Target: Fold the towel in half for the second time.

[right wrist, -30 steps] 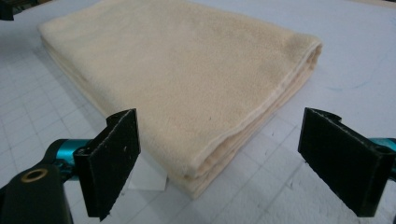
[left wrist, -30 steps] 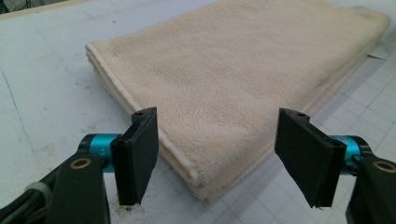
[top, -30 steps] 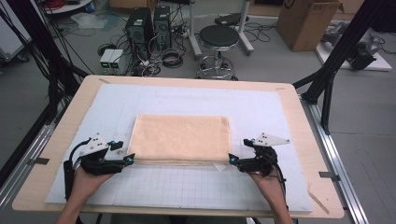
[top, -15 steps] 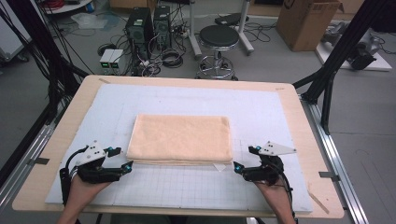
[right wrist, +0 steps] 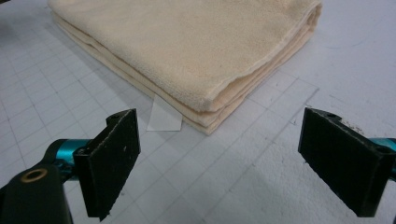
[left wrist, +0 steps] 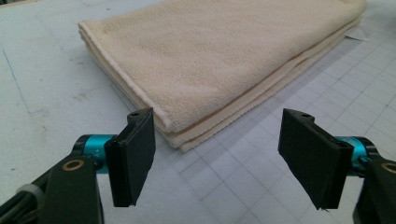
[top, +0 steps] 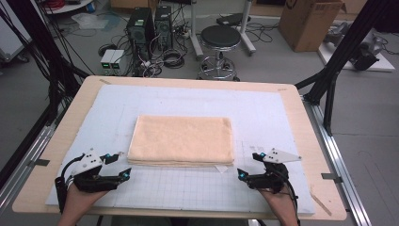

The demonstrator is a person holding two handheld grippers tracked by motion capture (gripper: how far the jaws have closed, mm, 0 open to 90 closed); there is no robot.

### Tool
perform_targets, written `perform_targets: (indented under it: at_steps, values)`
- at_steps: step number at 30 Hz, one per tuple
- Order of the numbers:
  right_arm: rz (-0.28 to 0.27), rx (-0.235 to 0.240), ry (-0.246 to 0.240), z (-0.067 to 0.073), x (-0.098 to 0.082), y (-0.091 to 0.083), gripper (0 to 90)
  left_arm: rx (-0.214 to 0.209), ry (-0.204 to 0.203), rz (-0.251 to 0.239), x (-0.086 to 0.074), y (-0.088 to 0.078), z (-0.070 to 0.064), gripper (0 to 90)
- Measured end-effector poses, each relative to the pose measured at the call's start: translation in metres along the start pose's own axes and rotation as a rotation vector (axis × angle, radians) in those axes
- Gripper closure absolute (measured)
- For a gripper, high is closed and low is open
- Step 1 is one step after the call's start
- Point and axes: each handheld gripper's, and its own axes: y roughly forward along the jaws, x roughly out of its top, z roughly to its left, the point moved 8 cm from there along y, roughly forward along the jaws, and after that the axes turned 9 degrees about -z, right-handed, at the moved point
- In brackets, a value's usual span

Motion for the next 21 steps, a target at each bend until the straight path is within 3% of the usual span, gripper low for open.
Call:
perform_targets:
  at_steps: [6, 21]
  values:
    - [-0.004, -0.004, 0.015, 0.0005, -0.0025, -0.0048, 12.2, 0.004, -0.008, 0.002, -0.0036, -0.0042, -0.0011, 27.9]
    - [0.007, 0.014, 0.002, 0.0049, -0.0053, -0.004, 12.3, 0.006, -0.004, -0.004, -0.006, -0.0092, -0.0003, 27.9]
